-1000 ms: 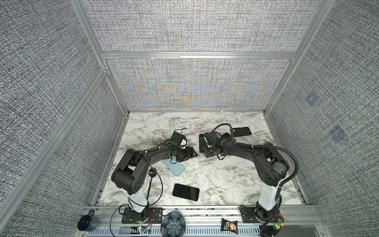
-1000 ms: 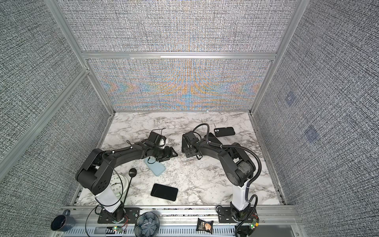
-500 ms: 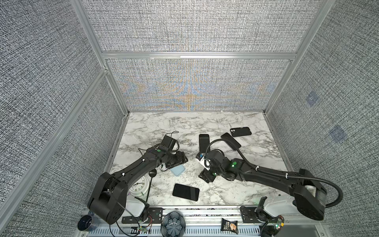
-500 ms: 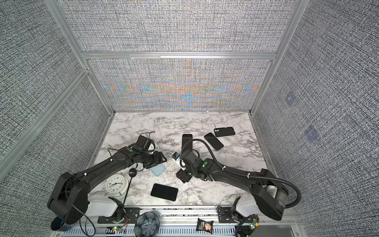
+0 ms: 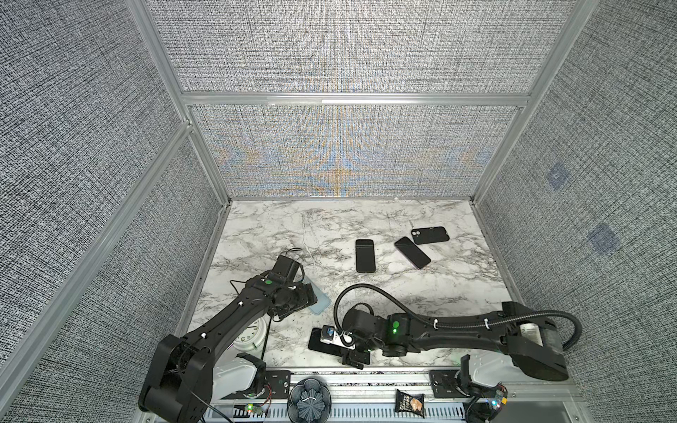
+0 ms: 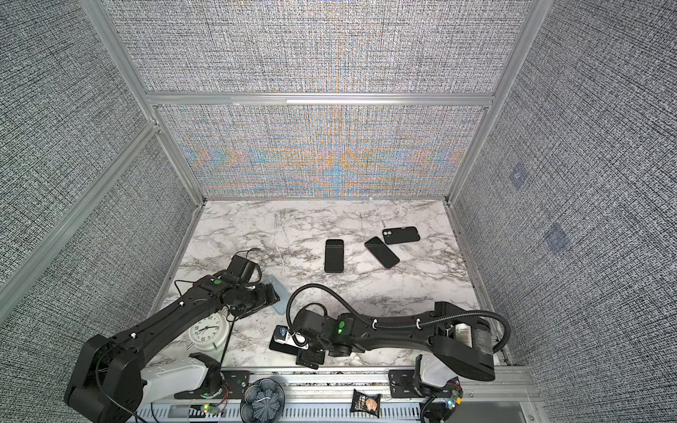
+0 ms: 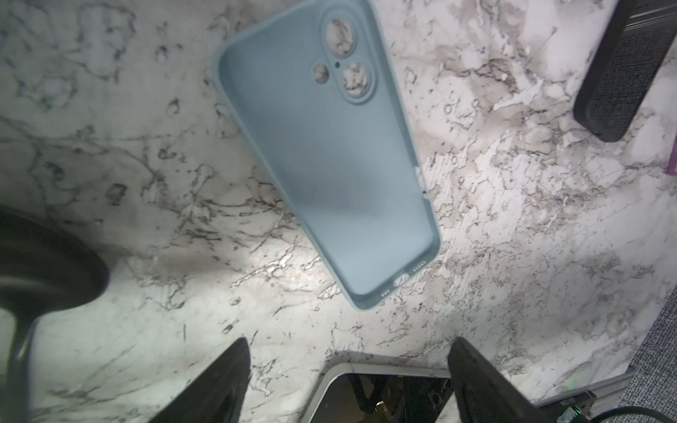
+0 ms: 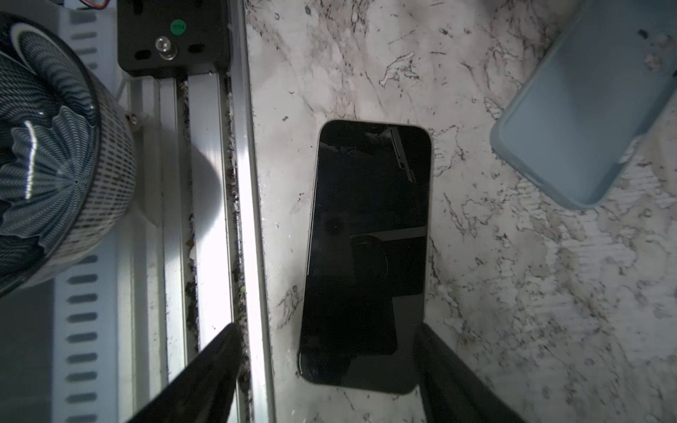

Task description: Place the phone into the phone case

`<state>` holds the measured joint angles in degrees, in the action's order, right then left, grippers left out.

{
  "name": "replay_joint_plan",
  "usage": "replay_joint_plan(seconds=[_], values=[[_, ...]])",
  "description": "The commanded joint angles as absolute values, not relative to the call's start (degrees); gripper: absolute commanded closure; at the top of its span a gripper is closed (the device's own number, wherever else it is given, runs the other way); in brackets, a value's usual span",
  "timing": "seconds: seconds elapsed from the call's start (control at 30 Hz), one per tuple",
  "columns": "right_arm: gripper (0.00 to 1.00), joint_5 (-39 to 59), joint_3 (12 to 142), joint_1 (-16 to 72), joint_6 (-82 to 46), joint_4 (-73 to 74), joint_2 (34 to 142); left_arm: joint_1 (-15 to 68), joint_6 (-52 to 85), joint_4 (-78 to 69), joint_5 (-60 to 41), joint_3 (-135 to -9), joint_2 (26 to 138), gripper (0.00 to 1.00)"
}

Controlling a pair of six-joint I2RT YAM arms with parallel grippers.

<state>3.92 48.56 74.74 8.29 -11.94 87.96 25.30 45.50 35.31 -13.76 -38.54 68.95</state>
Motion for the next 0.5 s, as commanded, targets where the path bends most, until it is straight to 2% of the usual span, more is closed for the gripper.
replay_joint_plan(seconds=[0.0,0.13,0.47], values=[[0.2,3.46,49.7,74.89,9.57,-12.87,89.61,24.65,46.14,34.28,-14.57,-38.0,68.87,0.08],[0.18,2.98,51.72,74.64,8.72,-14.71,92.27,23.14,46.14,34.15,-14.93,-37.2,68.37,0.01],[0.15,5.96,55.61,72.01,7.82,-18.59,96.11,21.89,45.9,32.75,-16.52,-36.53,68.65,0.01]])
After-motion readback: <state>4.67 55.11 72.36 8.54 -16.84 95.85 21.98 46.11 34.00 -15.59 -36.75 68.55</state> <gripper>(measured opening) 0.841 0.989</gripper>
